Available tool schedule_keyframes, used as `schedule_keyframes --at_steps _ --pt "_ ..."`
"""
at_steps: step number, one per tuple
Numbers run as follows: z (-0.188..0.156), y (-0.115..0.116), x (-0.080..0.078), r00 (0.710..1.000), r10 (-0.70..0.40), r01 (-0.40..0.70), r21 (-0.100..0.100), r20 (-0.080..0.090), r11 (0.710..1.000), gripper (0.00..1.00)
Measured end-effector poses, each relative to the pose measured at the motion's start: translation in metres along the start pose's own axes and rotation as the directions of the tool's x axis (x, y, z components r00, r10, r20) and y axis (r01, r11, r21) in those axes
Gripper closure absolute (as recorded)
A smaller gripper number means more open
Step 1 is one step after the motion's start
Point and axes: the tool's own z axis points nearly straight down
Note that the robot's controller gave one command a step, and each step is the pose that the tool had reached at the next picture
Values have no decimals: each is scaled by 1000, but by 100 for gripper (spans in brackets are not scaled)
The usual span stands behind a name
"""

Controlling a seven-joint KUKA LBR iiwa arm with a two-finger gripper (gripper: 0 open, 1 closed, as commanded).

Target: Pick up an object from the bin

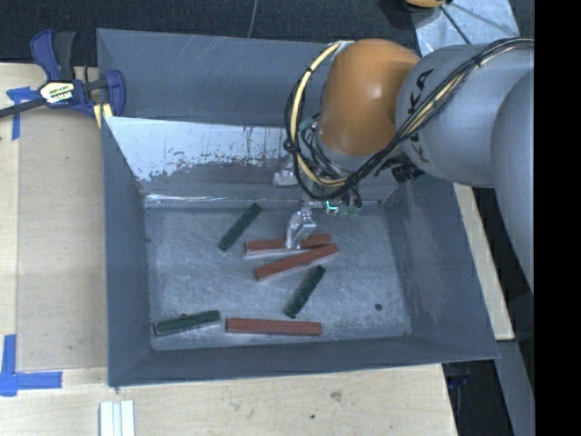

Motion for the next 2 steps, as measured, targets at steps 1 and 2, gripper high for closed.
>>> schedule_keyframes --at_steps 1,2 --pt "-5 0 -2 1000 1 -1 0 9 1000 0" --pt "42 -19 15 959 -283 283 3 14 959 0"
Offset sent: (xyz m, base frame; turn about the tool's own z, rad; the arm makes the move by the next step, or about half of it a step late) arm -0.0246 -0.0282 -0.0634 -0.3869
